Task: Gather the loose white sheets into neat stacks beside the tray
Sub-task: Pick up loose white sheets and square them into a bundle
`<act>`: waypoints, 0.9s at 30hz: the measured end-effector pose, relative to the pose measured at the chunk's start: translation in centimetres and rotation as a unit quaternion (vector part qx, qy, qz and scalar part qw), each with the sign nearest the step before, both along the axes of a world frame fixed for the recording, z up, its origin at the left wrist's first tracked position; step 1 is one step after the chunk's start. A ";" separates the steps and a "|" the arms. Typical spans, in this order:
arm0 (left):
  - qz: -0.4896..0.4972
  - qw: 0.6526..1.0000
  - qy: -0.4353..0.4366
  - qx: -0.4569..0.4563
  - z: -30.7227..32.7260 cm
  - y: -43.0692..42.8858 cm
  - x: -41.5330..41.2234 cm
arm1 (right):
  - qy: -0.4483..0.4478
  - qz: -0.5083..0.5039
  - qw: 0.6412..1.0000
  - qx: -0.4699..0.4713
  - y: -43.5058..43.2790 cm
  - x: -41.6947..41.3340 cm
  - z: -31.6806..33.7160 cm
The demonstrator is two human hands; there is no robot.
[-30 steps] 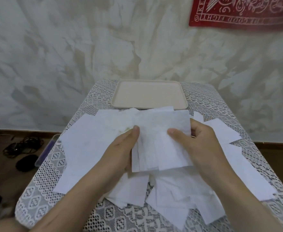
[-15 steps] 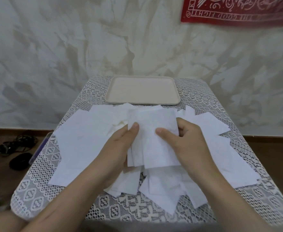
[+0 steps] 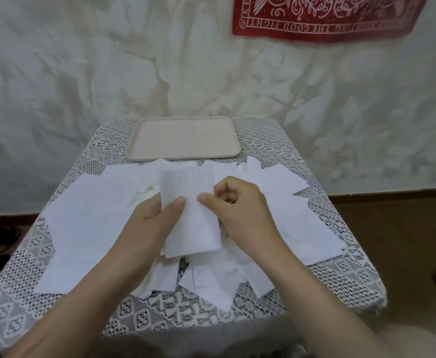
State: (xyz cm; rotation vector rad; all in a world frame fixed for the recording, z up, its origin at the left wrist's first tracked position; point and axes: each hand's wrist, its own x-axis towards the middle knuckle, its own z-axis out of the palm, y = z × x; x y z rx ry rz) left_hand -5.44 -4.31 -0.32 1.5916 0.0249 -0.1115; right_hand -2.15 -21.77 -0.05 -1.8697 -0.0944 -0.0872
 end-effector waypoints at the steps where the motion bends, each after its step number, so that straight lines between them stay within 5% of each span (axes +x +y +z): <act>1: 0.009 1.000 -0.001 0.006 0.0 0.0 0.1 | 0.014 0.001 1.000 -0.012 -0.9 0.2 0.1; 6: 0.048 0.999 0.021 0.014 0.0 0.1 0.7 | 0.016 -0.067 0.963 -0.259 -8.7 1.3 -0.1; 9: 0.046 0.999 0.022 0.019 -0.3 0.0 0.9 | 0.056 -0.023 0.952 -0.299 -11.8 2.6 -1.2; 23: 0.049 0.997 0.053 -0.038 -1.3 -0.2 1.8 | 0.030 0.000 0.987 -0.160 -14.5 4.7 -1.4; 27: 0.044 0.997 0.056 -0.041 -1.2 -0.3 2.0 | 0.088 0.029 0.990 -0.109 -14.8 4.5 -0.7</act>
